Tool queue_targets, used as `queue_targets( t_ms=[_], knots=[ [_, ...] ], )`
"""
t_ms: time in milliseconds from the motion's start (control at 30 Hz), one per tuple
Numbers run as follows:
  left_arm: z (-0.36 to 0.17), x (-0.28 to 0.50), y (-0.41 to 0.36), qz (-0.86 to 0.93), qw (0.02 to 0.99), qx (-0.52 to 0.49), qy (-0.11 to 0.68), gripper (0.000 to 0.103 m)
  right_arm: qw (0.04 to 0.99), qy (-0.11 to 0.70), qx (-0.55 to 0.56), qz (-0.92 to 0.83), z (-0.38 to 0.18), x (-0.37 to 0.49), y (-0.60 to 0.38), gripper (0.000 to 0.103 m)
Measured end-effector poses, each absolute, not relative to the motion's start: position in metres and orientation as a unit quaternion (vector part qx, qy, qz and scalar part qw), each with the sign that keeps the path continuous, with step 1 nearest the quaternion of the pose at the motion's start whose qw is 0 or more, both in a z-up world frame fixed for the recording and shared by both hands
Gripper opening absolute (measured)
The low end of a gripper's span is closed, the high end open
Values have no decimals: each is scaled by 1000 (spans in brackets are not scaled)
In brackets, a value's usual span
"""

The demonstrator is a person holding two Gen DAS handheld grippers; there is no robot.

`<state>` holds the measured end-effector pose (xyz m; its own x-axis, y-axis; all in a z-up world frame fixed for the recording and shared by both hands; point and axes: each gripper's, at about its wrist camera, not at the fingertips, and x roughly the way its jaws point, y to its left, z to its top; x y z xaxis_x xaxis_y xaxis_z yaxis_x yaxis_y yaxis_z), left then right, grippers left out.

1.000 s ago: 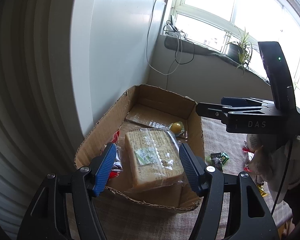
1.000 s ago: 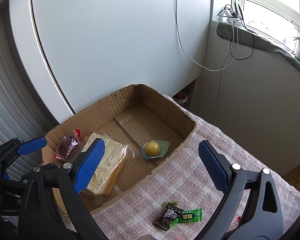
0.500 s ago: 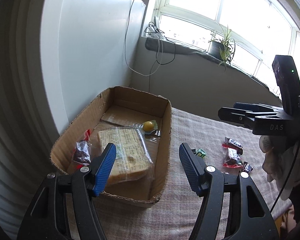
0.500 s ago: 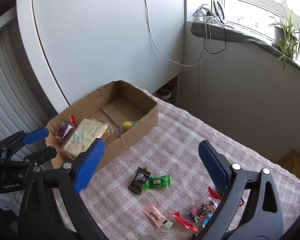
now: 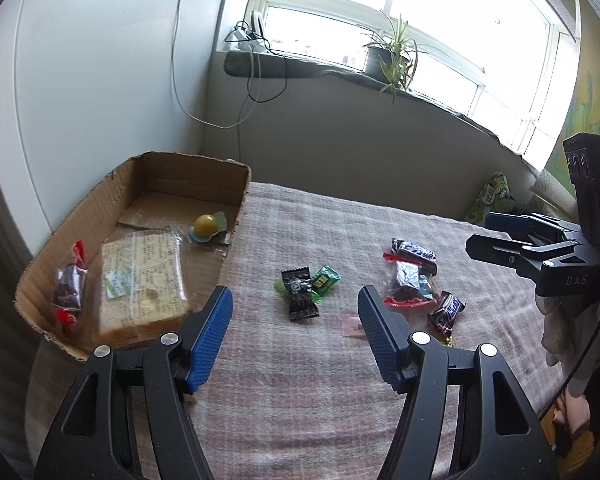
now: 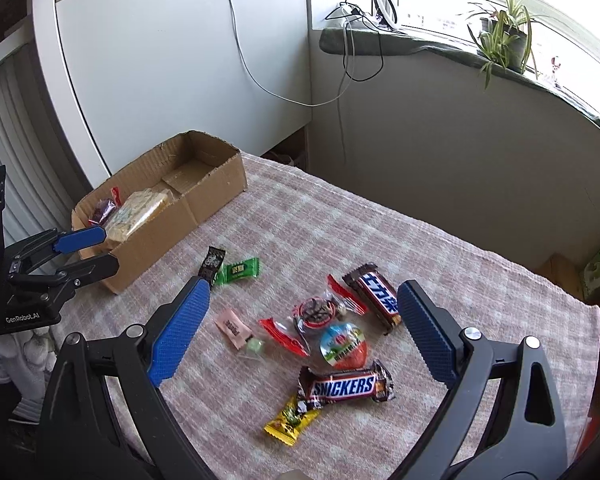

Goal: Organize snacks
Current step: 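Open both grippers in the box and withdraw them toward the snacks, then close the right gripper on the Snickers bar while the left gripper grasps the pink candy packet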

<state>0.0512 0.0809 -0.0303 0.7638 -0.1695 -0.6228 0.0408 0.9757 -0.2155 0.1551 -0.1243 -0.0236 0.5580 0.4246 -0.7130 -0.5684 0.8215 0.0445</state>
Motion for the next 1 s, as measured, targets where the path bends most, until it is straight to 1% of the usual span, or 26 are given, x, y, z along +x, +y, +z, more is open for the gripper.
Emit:
queue_targets(
  t_ms=[133, 333, 367, 500, 600, 700, 833, 1000],
  knots=[
    [-35, 55, 65, -74, 930, -86, 349, 64, 876, 392, -80, 270, -35, 152, -147, 97],
    [-46, 60, 44, -110, 915, -90, 378, 53, 857, 437, -58, 266, -60, 145, -169, 95],
    [-49, 61, 41, -115, 911, -91, 384, 52, 854, 444, -56, 266, -64, 144, -171, 92],
    [-60, 66, 30, -128, 900, -94, 405, 52, 832, 483, -22, 271, -84, 148, -181, 76],
    [-67, 70, 24, -137, 892, -97, 419, 51, 813, 517, 25, 268, -98, 156, -189, 73],
    [-73, 75, 20, -146, 884, -104, 432, 51, 792, 548, 70, 262, -112, 166, -196, 65],
    [-81, 83, 20, -152, 875, -111, 445, 51, 778, 565, 116, 248, -123, 181, -201, 61],
    [-88, 92, 22, -158, 864, -127, 461, 51, 780, 571, 110, 232, -125, 195, -191, 60]
  ],
)
